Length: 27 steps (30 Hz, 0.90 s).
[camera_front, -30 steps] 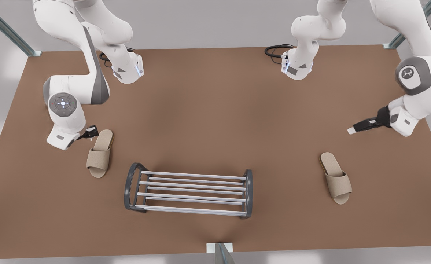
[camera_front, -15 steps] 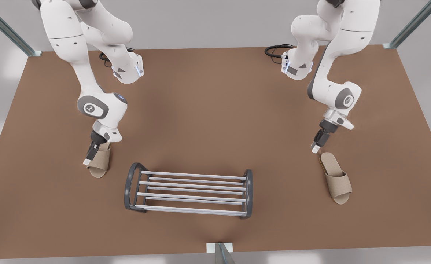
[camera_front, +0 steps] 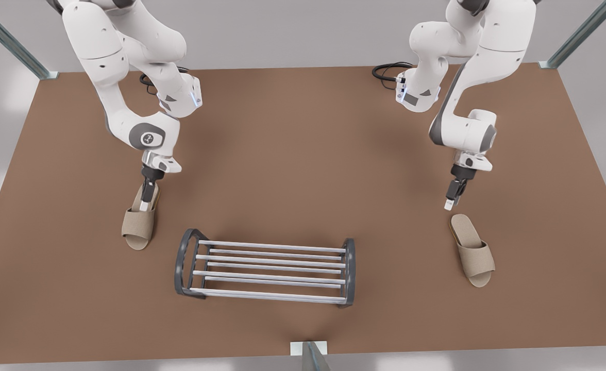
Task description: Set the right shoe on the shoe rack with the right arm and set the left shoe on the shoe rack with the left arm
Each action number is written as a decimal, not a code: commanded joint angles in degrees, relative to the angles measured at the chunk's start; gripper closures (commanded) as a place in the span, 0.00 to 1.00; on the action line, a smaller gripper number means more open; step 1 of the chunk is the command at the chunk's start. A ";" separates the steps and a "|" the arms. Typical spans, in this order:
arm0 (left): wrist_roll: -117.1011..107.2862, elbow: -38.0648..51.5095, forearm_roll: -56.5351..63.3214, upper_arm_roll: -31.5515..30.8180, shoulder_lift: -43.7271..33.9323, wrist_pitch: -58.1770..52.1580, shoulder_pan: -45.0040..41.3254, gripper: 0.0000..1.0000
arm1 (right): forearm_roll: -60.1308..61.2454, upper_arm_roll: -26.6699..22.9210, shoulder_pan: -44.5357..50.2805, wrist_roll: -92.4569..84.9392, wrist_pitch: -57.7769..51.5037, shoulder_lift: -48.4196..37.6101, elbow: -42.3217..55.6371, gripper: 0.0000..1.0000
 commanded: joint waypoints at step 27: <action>-16.36 17.21 -10.56 2.57 15.91 -7.22 4.79 0.00 | -21.65 -1.33 -2.70 19.07 -14.91 10.92 3.31 0.00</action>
